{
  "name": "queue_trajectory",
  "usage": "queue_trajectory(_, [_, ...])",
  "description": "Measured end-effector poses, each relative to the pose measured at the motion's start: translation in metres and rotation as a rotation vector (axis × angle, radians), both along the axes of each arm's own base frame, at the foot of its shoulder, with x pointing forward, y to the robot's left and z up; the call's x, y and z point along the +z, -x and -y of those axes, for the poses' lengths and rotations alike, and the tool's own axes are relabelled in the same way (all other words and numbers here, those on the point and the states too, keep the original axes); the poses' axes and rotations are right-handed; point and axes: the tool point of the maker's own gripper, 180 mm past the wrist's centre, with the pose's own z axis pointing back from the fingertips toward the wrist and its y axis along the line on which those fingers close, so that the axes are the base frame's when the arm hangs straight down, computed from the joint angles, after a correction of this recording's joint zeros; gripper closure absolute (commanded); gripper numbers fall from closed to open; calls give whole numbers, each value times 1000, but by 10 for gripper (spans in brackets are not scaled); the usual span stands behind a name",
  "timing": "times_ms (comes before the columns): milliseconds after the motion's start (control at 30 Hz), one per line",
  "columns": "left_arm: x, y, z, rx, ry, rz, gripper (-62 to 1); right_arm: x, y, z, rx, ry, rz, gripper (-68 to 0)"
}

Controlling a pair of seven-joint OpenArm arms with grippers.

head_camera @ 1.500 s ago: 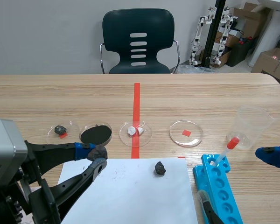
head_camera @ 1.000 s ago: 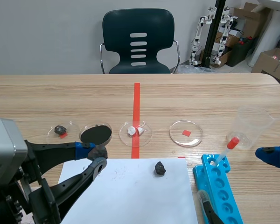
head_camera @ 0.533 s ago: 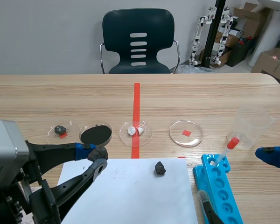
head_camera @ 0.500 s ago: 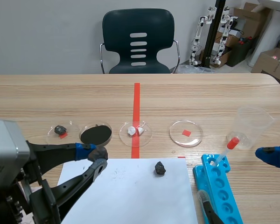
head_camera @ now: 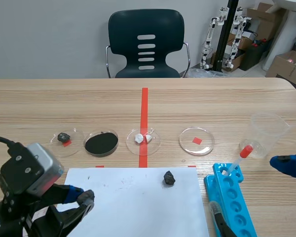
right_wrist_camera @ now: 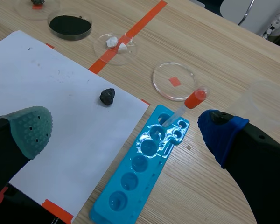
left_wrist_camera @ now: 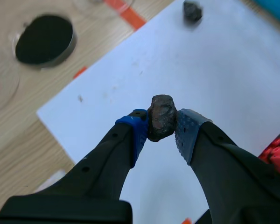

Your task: Rub the mineral on the streak plate below the first streak

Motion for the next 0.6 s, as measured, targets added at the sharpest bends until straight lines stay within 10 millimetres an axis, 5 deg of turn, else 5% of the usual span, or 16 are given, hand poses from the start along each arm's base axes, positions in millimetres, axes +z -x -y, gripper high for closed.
queue_trajectory(400, [-36, -2, -88, 486, -193, -292, -113, 0, 0, 0, 0, 1, 0, -679])
queue_trajectory(600, [-46, 18, -108, 603, -198, -459, -117, 0, 0, 0, 0, 0, 0, -679])
